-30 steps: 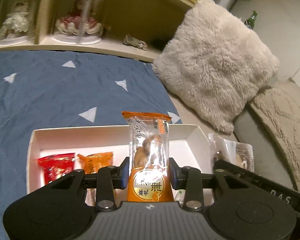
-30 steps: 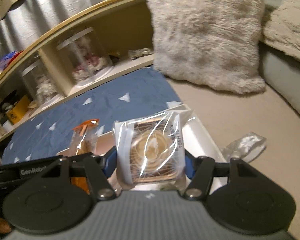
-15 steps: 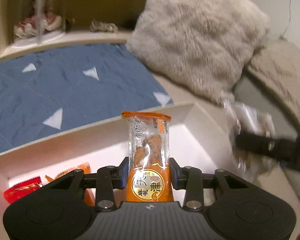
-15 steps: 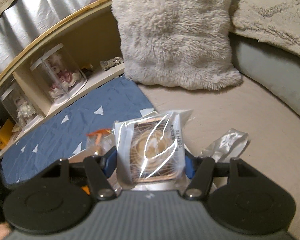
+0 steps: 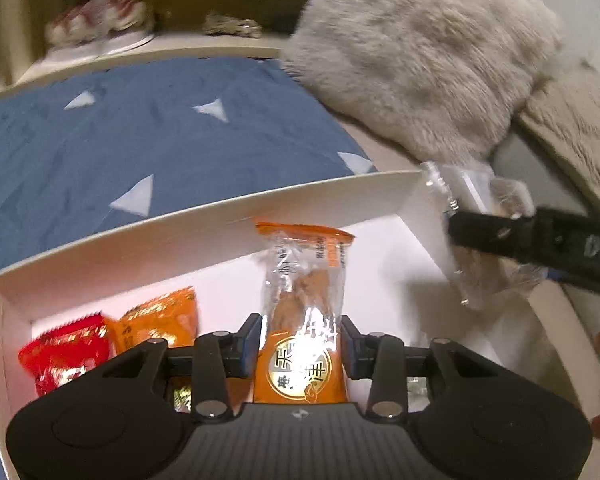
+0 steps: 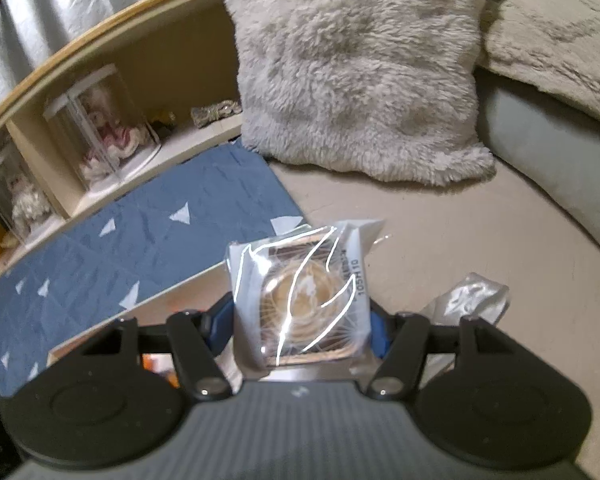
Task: Organize snacks
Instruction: 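Carry the orange cookie packet and round cookie packet over the white box, then lower both packets into the box and open both tools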
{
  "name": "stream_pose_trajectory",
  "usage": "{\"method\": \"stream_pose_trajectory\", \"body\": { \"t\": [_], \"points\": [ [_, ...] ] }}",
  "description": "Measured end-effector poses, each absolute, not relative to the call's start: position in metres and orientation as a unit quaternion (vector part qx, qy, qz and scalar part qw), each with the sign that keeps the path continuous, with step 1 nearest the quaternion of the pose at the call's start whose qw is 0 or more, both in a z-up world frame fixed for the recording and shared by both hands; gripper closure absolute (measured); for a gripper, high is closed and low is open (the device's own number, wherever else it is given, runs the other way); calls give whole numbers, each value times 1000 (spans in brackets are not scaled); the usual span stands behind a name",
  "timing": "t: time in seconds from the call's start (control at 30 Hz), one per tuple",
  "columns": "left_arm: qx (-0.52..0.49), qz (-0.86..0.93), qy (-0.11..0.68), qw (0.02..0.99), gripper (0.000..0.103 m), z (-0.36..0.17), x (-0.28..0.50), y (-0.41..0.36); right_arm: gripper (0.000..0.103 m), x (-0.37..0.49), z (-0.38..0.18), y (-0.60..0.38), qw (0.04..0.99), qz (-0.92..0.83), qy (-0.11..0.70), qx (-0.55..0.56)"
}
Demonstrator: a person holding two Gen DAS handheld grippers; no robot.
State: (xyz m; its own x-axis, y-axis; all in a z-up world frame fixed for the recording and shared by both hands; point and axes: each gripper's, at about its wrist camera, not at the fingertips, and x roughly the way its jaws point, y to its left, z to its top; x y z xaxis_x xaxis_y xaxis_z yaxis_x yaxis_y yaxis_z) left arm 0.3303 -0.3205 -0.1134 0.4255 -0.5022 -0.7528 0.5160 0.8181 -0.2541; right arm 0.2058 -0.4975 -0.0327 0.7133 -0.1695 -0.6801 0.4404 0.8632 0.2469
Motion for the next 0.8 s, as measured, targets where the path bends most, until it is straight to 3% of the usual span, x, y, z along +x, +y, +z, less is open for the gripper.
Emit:
{"method": "stream_pose_trajectory", "body": {
  "t": [0.33, 0.57, 0.77, 0.8],
  "points": [
    [-52, -278, 453, 845, 61, -117, 331, -303, 33, 242, -58, -480, 912, -96, 371, 145],
    [-27, -280, 450, 847, 59, -115, 330, -316, 33, 257, -78, -491, 906, -48, 403, 122],
    [2, -289, 449, 845, 54, -113, 328, -322, 10, 255, -71, -492, 901, -43, 401, 160],
    [3, -288, 450, 845, 48, -111, 327, -321, 8, 253, -67, -494, 901, -50, 398, 165]
  ]
}}
